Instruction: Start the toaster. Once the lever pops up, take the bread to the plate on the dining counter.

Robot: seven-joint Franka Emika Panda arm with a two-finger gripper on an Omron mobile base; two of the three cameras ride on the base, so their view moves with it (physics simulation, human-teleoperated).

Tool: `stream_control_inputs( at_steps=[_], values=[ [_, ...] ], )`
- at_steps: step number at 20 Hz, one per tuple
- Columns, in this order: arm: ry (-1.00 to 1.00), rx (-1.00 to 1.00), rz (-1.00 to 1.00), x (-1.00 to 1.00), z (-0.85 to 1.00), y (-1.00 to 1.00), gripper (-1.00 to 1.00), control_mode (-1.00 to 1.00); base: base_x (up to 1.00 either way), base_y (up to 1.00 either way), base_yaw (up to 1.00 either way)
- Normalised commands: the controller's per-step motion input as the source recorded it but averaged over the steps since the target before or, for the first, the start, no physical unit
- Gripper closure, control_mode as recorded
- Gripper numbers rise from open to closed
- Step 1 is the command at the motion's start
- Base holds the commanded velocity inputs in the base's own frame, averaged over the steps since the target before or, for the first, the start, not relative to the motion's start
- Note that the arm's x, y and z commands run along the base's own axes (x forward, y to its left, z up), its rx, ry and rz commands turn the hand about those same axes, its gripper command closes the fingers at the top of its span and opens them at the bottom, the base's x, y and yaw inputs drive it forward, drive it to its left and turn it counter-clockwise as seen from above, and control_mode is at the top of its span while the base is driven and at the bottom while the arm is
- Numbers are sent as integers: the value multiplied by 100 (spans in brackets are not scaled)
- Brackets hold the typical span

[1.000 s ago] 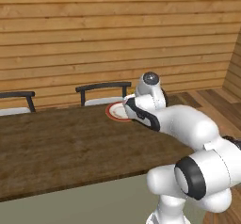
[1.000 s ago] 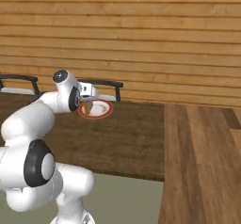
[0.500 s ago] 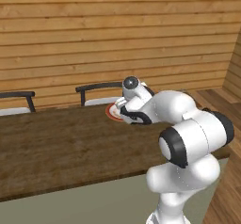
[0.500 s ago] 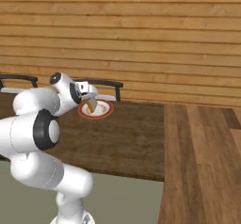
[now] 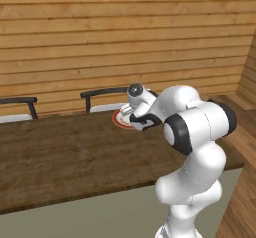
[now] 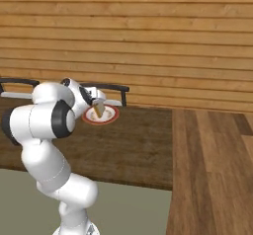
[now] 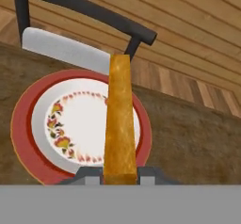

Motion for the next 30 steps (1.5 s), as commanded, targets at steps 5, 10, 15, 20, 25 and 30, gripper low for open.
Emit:
stream_control_inputs(
  at_steps=[5, 10, 15, 20, 25, 30],
  values=[
    [0, 0, 1, 40, -17, 0, 100, -100, 0, 0, 0],
    [1, 0, 1, 29, -30, 4, 100, -100, 0, 0, 0],
    [1, 0, 0, 25, -27, 4, -100, -100, 0, 0, 0],
    [0, -1, 0, 15, 0, 0, -100, -100, 0, 0, 0],
    [0, 1, 0, -5, 17, 0, -100, -100, 0, 0, 0],
    [0, 12, 0, -41, 46, 0, -100, -100, 0, 0, 0]
  ],
)
